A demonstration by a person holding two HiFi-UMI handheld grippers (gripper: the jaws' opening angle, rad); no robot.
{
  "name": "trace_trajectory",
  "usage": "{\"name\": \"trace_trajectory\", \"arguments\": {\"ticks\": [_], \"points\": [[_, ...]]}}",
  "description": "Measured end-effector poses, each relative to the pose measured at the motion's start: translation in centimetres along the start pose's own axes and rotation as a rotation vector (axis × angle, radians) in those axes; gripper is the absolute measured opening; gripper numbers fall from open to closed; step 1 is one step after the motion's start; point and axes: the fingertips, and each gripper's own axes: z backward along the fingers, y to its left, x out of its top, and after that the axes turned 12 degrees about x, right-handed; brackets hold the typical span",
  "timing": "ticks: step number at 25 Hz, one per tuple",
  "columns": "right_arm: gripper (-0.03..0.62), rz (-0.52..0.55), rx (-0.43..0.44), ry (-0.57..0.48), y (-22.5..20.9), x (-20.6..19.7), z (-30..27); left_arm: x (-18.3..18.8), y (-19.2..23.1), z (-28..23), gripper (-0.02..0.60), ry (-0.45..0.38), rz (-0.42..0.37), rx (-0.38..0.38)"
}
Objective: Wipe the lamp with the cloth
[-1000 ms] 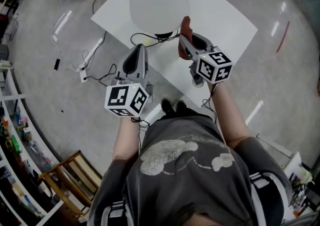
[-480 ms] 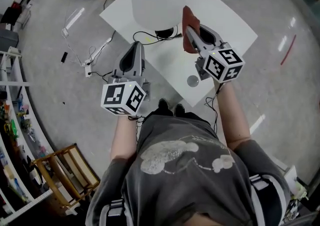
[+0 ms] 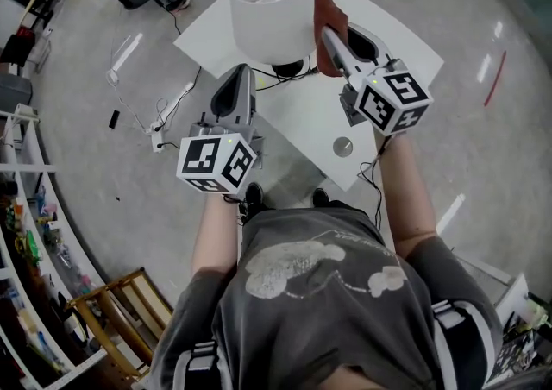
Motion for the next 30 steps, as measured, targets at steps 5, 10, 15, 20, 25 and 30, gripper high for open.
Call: {"name": "trace_trajectory", "arguments": {"ticks": [5, 10, 15, 20, 25, 30], "points": [[0.086, 0.005, -0.071, 0.002, 0.3, -0.3, -2.0, -0.1, 1.7, -1.8, 0.008, 0.035, 0.012, -0.079], [0.086, 0.010, -0.095, 0.029, 2.6, -1.8, -4.0, 0.4, 3.9, -2.7, 0.008, 0.051, 0.025, -0.142], [0.086, -0.004, -0.159, 0.051, 4.0, -4.1, -4.8, -0.4, 5.4, -3.0, 0.008, 0.086, 0.041, -0.214], [0.086, -0.033, -0.222, 0.078, 5.4, -6.6, -5.2, -1.1, 7.1, -2.9, 0.008, 0.118, 0.061, -0.267], [0.086, -0.074, -0.294, 0.106, 6.3, -10.1, -5.5, -2.1, 8.7, -2.6, 0.008, 0.153, 0.071, -0.322], [0.086, -0.126, -0.359, 0.145, 7.0, -13.8, -5.5, -3.4, 9.7, -2.0, 0.008, 0.200, 0.063, -0.377]]}}
